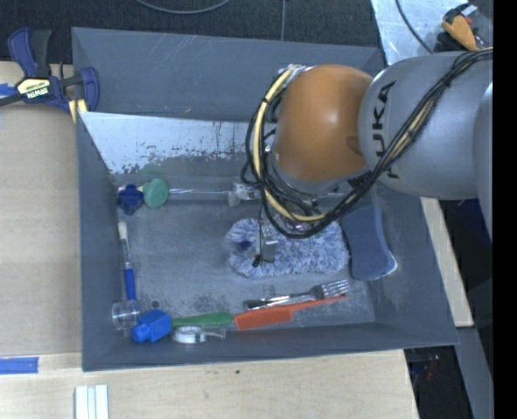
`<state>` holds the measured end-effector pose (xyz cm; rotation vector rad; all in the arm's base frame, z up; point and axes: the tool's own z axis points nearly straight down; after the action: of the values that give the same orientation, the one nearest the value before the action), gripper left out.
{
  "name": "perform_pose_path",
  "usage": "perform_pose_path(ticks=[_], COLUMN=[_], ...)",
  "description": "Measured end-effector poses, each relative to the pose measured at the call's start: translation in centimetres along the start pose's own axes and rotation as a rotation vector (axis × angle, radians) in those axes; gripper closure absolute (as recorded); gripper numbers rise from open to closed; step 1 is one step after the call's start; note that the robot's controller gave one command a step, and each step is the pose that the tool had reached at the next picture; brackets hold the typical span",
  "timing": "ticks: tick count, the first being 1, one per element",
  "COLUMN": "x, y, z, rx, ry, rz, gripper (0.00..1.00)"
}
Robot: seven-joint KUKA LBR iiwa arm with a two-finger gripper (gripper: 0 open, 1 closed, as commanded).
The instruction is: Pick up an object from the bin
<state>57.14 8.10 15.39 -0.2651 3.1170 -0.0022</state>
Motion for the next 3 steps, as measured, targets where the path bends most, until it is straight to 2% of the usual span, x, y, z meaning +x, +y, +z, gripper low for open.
perform_pose_path(ticks=[1, 2, 3], x=[-1.8, 0.1, 1.2], y=[1.8, -2.5, -2.7], z=[5.3, 8.1, 7.3], rx=[0.0, -0.001, -0.001], ry=[0.002, 0.001, 0.009], rz=[0.106, -0.11, -0.1], gripper=[0.0, 0.0, 0.0])
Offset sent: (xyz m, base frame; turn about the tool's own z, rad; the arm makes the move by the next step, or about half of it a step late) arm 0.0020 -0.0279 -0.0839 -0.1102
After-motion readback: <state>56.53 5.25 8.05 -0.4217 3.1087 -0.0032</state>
